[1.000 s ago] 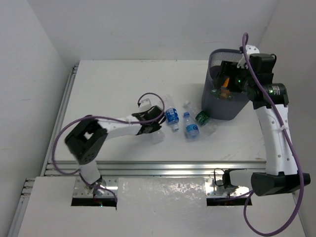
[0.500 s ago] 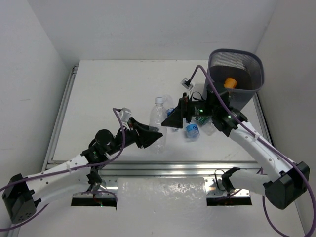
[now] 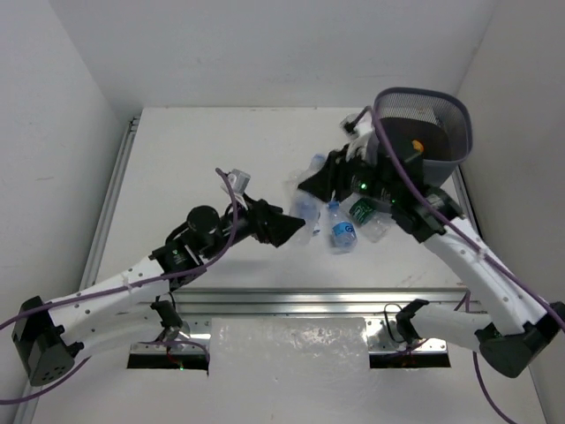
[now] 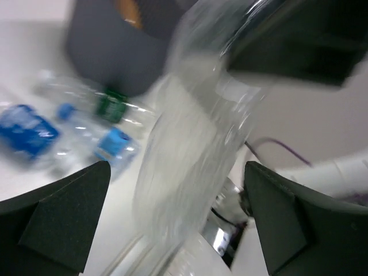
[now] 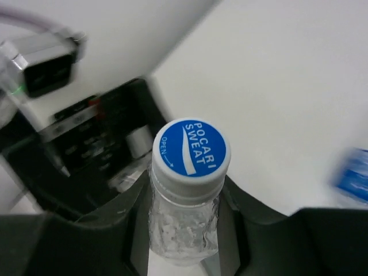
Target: Put the plastic bottles in the bin
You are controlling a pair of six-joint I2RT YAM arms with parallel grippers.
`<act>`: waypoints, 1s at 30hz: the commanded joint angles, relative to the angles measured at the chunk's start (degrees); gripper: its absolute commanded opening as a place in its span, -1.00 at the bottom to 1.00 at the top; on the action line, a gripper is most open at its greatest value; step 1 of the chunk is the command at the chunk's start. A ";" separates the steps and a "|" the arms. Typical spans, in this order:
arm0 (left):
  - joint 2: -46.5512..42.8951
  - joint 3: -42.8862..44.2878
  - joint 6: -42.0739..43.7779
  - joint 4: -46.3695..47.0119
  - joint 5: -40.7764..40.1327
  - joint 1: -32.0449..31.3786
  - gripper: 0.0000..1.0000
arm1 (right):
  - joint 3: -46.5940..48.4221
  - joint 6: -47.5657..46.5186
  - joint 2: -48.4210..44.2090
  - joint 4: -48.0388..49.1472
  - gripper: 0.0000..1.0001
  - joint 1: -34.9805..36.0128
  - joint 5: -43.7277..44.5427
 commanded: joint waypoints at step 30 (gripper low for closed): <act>64.06 57.29 -12.13 -53.01 -32.62 3.66 0.94 | 37.89 -9.91 10.60 -21.91 0.98 -33.08 37.10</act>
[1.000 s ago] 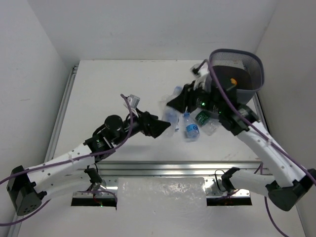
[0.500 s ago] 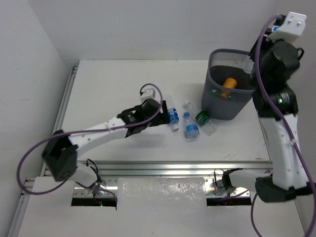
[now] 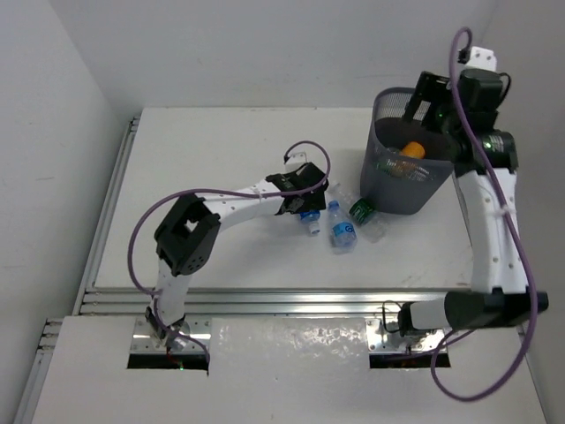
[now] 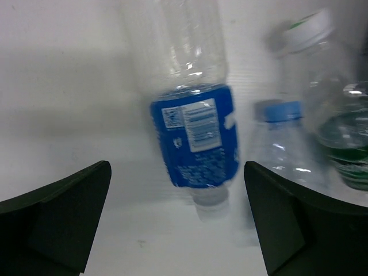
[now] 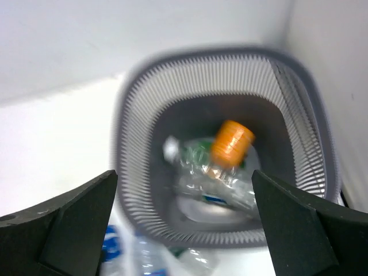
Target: Put the plastic bottles in the bin
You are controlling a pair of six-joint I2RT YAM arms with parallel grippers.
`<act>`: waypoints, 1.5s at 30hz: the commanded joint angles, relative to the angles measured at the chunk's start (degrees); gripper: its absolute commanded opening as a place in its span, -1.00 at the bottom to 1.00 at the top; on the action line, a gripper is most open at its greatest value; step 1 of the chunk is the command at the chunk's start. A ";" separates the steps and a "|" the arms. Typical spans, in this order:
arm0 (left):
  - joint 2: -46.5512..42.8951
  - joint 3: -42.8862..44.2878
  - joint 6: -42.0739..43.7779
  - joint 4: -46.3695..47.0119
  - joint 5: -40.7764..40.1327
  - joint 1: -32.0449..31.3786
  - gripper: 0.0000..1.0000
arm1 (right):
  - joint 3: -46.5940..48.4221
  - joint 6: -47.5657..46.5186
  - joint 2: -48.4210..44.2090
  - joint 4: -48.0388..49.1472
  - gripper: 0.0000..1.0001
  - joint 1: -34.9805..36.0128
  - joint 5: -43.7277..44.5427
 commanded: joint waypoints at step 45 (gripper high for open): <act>-58.09 -45.11 15.57 29.69 11.78 2.30 0.99 | -5.70 -0.43 -11.37 15.76 -1.00 27.62 8.17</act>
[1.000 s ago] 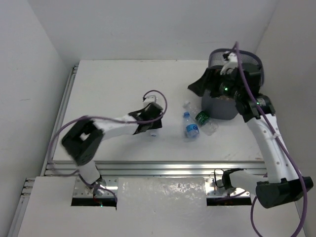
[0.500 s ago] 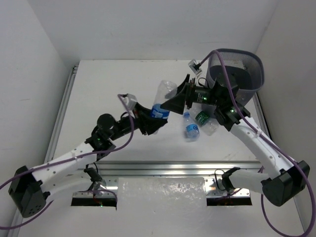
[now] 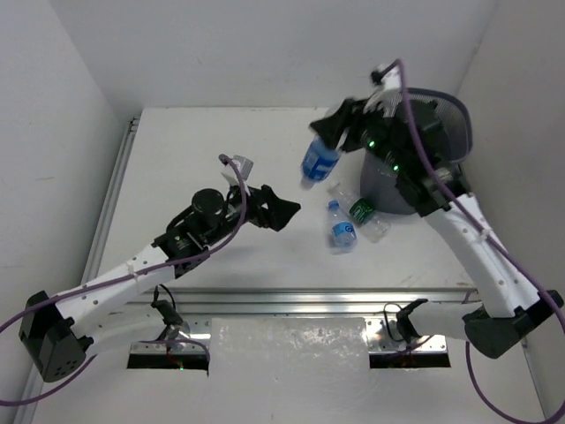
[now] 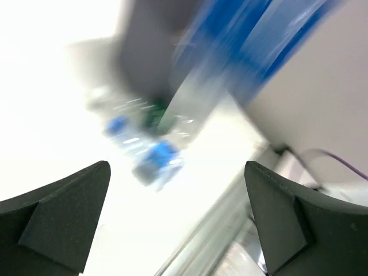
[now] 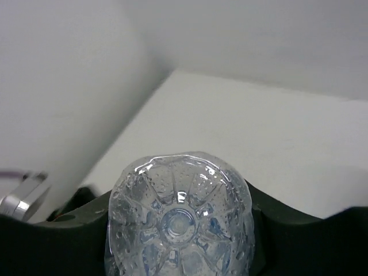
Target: Put the plastic bottles in the bin
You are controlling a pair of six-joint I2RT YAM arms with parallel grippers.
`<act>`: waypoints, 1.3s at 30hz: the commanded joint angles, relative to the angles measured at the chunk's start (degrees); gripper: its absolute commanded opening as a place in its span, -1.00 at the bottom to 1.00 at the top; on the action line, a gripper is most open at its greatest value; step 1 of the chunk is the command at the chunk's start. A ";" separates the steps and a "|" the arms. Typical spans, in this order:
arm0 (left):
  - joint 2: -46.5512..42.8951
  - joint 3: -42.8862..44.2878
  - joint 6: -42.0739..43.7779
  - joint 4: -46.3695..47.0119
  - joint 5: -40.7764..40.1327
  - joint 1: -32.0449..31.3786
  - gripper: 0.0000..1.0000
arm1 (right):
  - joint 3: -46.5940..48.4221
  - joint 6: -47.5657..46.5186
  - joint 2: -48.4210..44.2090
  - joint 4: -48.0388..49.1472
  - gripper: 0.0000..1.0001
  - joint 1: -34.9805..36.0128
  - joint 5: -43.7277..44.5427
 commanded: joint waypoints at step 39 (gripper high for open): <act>-20.18 5.58 -3.64 -51.80 -37.68 0.24 0.99 | -18.49 -9.17 13.56 -20.61 0.80 7.86 39.19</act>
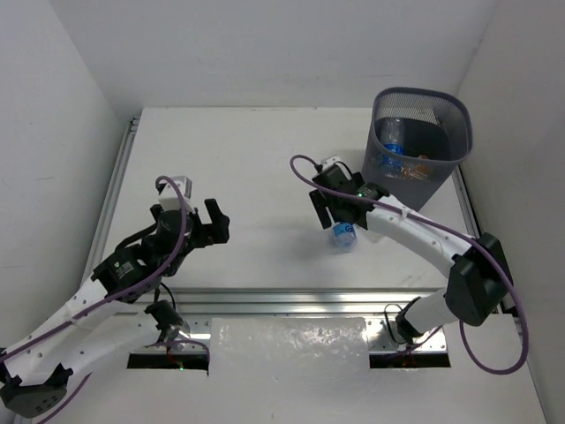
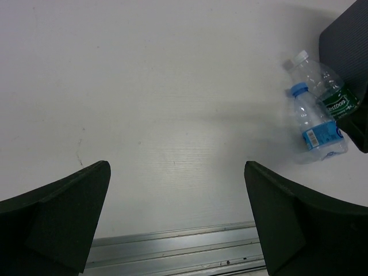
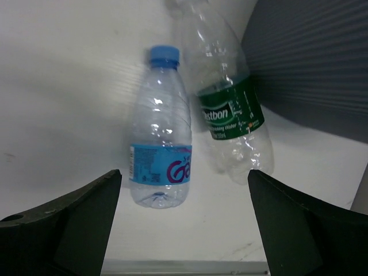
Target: Put the plastic bottles in the bin
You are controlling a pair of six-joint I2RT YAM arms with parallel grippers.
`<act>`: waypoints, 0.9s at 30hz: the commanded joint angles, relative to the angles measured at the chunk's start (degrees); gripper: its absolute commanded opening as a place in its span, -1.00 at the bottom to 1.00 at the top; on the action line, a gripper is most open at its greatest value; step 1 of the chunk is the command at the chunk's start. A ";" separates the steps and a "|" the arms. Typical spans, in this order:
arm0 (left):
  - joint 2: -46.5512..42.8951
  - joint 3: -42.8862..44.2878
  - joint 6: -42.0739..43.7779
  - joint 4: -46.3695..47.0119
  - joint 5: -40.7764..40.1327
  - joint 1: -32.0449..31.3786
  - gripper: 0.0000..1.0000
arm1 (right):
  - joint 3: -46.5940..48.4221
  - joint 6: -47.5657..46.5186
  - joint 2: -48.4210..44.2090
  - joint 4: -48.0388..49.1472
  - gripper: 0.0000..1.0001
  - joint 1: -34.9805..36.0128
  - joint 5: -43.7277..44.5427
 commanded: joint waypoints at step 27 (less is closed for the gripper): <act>-2.93 -0.41 1.74 2.63 1.49 0.18 1.00 | 17.41 -10.85 -6.80 0.33 -0.43 1.62 -8.05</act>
